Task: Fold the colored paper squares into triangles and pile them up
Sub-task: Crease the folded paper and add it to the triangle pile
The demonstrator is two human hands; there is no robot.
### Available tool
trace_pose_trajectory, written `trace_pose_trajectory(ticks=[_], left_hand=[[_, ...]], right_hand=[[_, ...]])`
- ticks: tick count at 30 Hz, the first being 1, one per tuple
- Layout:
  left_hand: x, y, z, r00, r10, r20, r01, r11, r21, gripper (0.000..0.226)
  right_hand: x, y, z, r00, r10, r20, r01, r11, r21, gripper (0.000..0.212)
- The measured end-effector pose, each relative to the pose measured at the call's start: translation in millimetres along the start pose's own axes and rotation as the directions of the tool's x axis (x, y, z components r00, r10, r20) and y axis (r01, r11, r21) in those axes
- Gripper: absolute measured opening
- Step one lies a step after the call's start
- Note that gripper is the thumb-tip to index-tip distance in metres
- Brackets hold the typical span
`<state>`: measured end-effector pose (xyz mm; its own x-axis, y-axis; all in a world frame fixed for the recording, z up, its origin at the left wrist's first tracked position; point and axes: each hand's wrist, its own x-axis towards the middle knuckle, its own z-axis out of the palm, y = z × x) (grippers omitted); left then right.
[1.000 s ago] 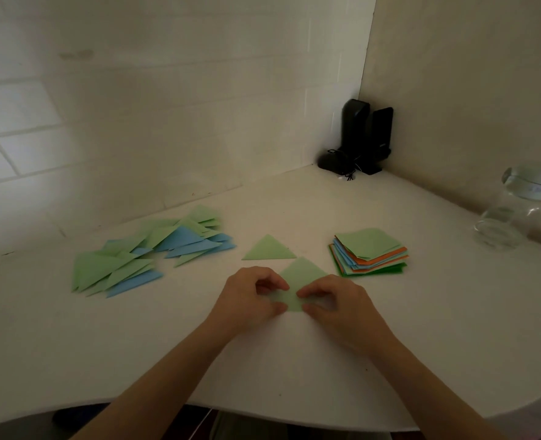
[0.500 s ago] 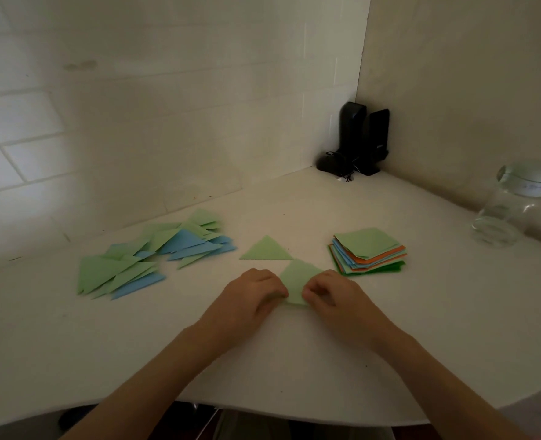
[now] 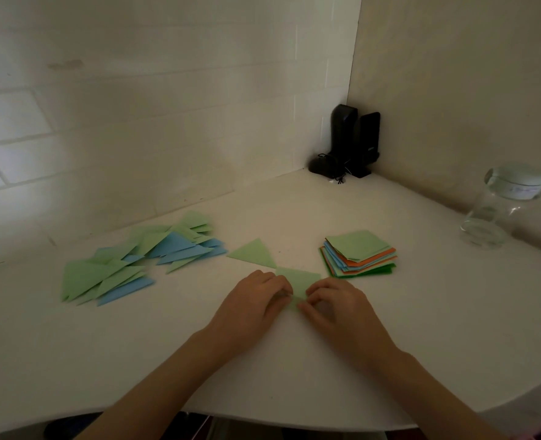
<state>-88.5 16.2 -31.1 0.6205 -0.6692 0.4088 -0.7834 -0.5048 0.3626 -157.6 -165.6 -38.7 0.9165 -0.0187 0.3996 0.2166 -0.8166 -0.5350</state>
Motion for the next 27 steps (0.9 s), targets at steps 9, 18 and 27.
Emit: trace_pose_trajectory(ticks=[9,18,27], left_hand=[[-0.4,-2.8,7.5,0.955,-0.284,-0.082,0.263,0.943,-0.202,0.025],[-3.0,-10.8,-1.4,0.977,-0.214,0.003,0.207,0.943,-0.261,0.032],[-6.1,1.2,-2.3,0.994,0.05,0.099,-0.052,0.998,0.026,0.037]], right_hand=[[2.1,2.9,8.6,0.987,0.134,-0.086,-0.14,0.988,-0.069,0.026],[2.0,7.2,-2.2,0.987,0.162,0.009,-0.162,0.978,0.13,0.033],[11.8,24.7,-8.7,0.999,-0.032,-0.016,0.032,0.999,-0.003,0.057]])
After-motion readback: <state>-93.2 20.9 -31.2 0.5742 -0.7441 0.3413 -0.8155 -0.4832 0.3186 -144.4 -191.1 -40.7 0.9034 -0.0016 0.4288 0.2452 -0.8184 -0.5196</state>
